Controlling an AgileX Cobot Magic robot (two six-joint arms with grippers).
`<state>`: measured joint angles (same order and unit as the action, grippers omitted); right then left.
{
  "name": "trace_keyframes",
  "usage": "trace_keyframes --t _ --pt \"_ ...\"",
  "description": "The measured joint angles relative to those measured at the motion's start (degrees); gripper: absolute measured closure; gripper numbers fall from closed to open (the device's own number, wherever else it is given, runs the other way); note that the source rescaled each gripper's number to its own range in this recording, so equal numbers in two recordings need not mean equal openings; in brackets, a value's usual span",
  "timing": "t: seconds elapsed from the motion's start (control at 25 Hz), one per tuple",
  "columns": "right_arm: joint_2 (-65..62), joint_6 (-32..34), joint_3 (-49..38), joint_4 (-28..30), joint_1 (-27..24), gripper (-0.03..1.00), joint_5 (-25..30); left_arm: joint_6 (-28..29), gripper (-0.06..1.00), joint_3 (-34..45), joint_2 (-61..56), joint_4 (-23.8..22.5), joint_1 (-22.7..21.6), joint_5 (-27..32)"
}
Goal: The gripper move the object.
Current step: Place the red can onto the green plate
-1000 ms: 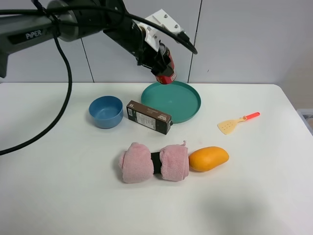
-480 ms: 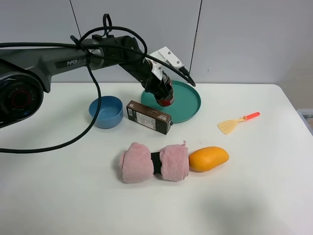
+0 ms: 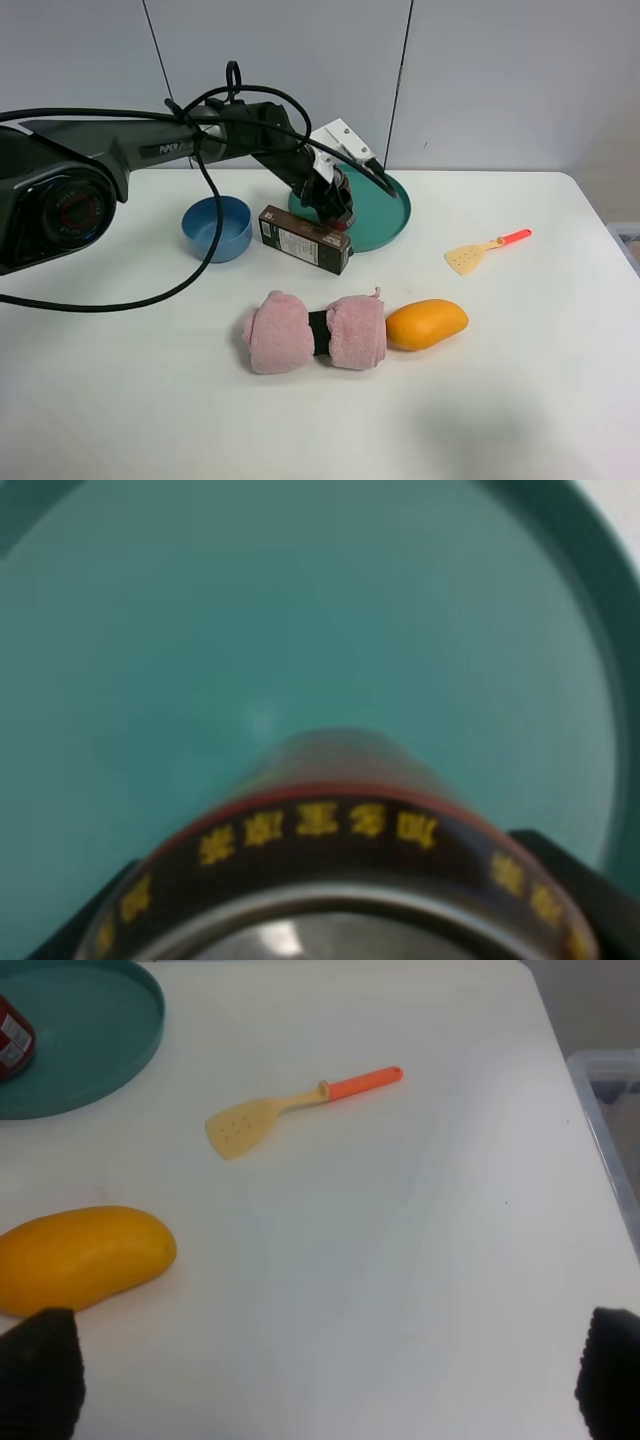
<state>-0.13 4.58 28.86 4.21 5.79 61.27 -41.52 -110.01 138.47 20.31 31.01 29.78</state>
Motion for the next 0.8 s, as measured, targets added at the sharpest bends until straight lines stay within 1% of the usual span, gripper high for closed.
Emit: trace_keyframes --t 0.44,0.48,0.52,0.56,0.6,0.64,0.72,0.8 --pt "0.00 0.00 0.00 0.00 0.00 -0.03 0.00 -0.01 0.91 -0.12 0.17 0.12 0.71 -0.73" --pt "0.00 0.00 0.00 0.00 0.00 -0.03 0.00 -0.01 0.89 -0.12 0.24 0.18 0.91 -0.98" --pt "0.00 0.00 0.00 0.00 0.00 -0.03 0.00 -0.01 0.81 -0.12 0.24 0.47 1.06 -1.36" --pt "0.00 0.00 0.00 0.00 0.00 -0.03 0.00 -0.01 0.69 -0.12 0.24 1.01 1.21 -1.76" --pt "0.00 0.00 0.00 0.00 0.00 -0.03 0.00 -0.01 0.59 -0.18 0.24 1.45 1.34 -2.19" --pt "0.00 0.00 0.00 0.00 0.00 -0.03 0.00 -0.01 0.51 -0.24 0.24 1.72 1.34 -2.53" --pt "0.00 0.00 0.00 0.00 0.00 -0.03 0.00 0.44 0.46 -0.24 0.24 1.91 1.39 -2.64" --pt "0.00 0.00 0.00 0.00 0.00 -0.03 0.00 0.47 0.44 -0.24 0.24 1.91 1.39 -2.64"
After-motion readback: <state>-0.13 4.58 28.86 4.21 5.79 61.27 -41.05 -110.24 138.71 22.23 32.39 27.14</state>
